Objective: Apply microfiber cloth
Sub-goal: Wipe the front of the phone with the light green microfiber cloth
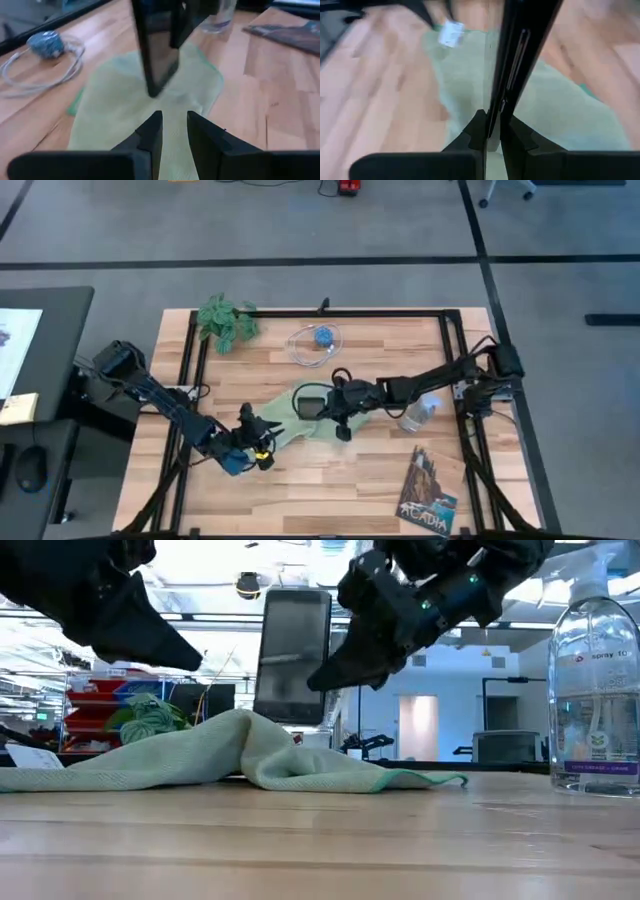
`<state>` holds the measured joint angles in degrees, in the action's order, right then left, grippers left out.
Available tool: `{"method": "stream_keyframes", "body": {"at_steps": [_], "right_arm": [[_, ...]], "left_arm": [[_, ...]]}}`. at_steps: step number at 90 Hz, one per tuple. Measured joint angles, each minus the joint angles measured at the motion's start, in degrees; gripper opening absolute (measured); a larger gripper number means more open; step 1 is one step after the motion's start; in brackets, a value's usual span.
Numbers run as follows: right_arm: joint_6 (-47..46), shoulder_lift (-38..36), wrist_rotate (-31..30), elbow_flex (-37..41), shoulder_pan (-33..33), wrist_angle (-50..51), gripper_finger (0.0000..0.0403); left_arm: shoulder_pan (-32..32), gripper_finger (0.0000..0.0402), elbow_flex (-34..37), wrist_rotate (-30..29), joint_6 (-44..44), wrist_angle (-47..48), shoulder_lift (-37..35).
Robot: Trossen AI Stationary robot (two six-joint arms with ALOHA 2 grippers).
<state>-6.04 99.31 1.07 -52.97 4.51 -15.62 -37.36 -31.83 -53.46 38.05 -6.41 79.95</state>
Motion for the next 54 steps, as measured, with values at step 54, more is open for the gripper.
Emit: {"method": "stream_keyframes", "body": {"at_steps": [54], "right_arm": [[-0.87, -0.07, 3.68, -0.17, -0.04, -4.31, 0.0017]], "left_arm": [[12.23, 0.0196, 9.88, 18.85, -22.85, -40.04, 4.48]]}}
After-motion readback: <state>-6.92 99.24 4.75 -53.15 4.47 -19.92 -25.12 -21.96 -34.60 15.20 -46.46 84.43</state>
